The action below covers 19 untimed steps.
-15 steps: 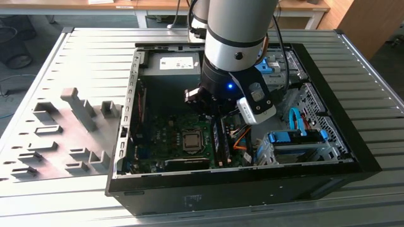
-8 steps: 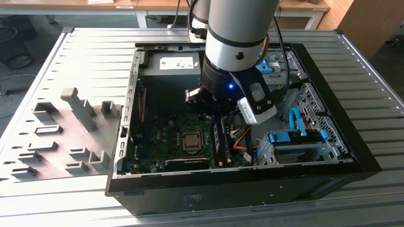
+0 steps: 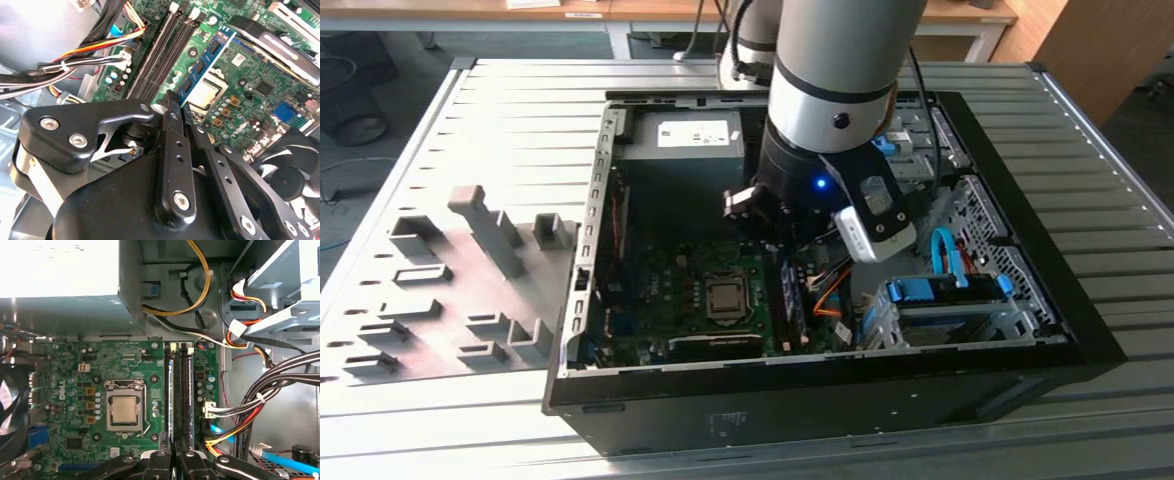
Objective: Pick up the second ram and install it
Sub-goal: 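Insert the second ram into the second slot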
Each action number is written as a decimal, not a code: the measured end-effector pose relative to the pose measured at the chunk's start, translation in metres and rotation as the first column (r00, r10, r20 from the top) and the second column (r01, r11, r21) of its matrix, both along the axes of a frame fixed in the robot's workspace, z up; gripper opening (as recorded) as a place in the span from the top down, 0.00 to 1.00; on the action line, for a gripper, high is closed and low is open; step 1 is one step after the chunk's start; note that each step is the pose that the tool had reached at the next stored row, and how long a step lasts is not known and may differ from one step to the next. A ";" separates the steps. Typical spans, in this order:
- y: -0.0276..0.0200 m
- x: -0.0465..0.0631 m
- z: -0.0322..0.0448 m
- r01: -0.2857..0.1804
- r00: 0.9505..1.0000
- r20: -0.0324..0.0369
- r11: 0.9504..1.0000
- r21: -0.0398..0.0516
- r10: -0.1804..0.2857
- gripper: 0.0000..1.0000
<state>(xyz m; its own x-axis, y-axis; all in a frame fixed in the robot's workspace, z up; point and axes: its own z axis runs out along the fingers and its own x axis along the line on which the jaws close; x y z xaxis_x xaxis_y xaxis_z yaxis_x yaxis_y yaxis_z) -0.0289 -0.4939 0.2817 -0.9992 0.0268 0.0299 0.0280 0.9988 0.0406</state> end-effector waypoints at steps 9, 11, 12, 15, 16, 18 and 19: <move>0.0003 0.009 -0.0029 0.000 1.000 0.000 1.000 -0.001 0.000 0.86; 0.0003 0.010 -0.0033 0.000 1.000 0.000 1.000 0.000 0.000 0.86; 0.0003 0.011 -0.0035 0.000 1.000 0.000 1.000 0.000 0.000 0.86; 0.0003 0.012 -0.0040 0.000 1.000 0.000 1.000 -0.001 0.000 0.86; 0.0003 0.013 -0.0042 0.000 1.000 0.000 1.000 -0.001 0.000 0.86; 0.0003 0.013 -0.0046 0.000 1.000 0.000 1.000 -0.001 0.000 0.86; 0.0003 0.014 -0.0048 0.000 1.000 0.000 1.000 -0.001 0.000 0.86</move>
<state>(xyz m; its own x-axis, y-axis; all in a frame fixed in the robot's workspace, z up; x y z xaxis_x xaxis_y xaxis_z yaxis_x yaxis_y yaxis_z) -0.0152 -0.4936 0.2769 -0.9992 0.0268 0.0299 0.0280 0.9988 0.0394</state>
